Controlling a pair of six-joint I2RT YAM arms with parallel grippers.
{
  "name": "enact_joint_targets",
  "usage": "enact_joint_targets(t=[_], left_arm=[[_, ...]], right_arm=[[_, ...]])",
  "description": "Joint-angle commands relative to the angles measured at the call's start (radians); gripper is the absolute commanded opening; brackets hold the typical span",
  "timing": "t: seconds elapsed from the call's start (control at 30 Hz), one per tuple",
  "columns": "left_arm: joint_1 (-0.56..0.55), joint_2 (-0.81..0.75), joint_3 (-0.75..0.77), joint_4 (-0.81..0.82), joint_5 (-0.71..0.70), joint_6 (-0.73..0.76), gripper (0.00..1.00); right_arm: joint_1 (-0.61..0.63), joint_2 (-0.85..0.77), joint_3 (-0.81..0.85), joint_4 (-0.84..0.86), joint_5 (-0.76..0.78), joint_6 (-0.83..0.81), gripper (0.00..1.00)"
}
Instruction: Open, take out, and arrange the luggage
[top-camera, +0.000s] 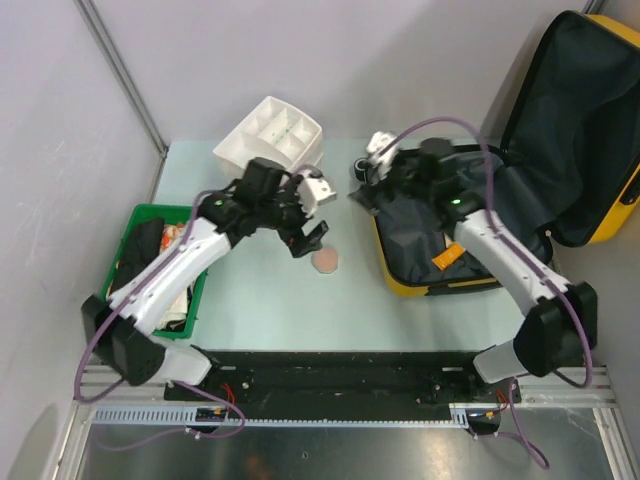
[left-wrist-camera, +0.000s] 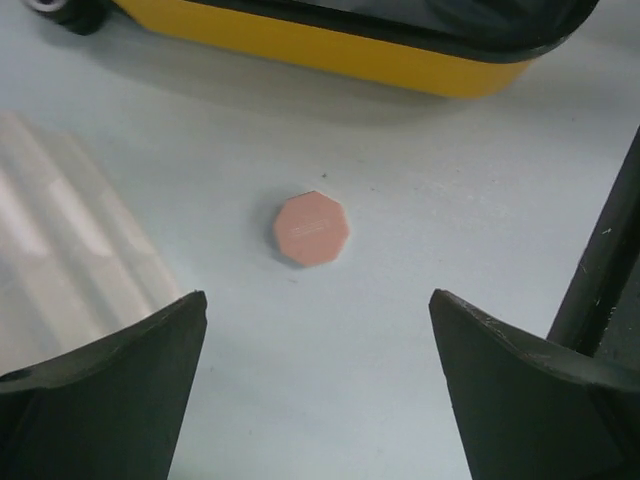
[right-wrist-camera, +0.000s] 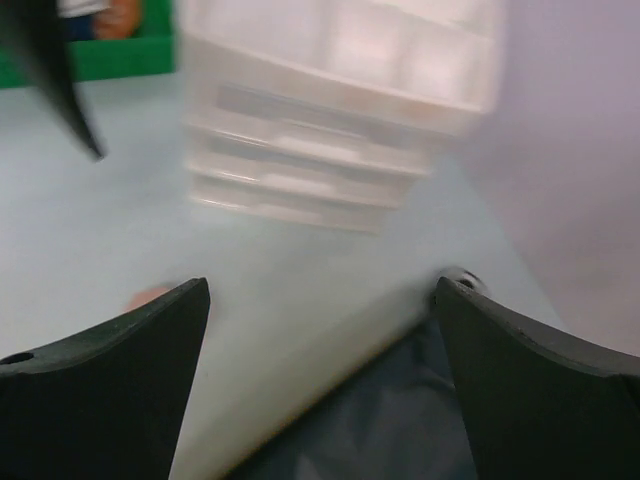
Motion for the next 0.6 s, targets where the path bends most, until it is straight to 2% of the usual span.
enact_joint_targets(t=[0.0,0.03,0.13,0.27,0.57], left_arm=[[-0.048,0.175,0.061,-0.039,-0.053,0.109,1.0],[-0.049,0.211,0.077,-0.039,-0.043,0.115,1.0],[-0.063,0.351,0.109,-0.036,-0.03,0.155,1.0],[-0.074,0.493,0.161,-0.028,-0.06,0.185,1.0],[-0.095,0.616,0.155,0.009,-0.077,0.27,1.0]], right_arm=[[-0.189,-0.081,0.011,-0.14,-0.029,0.051,1.0],[-0.275,-0.098,0.004,-0.19,-0.034,0.041,1.0],[-0.426,-0.119,-0.003,-0.273,-0.072,0.003,1.0],[-0.534,-0.167,-0.042,-0.333,-0.059,-0.048,1.0],[-0.579,-0.245,-0.125,-0.367,-0.037,-0.068,1.0]])
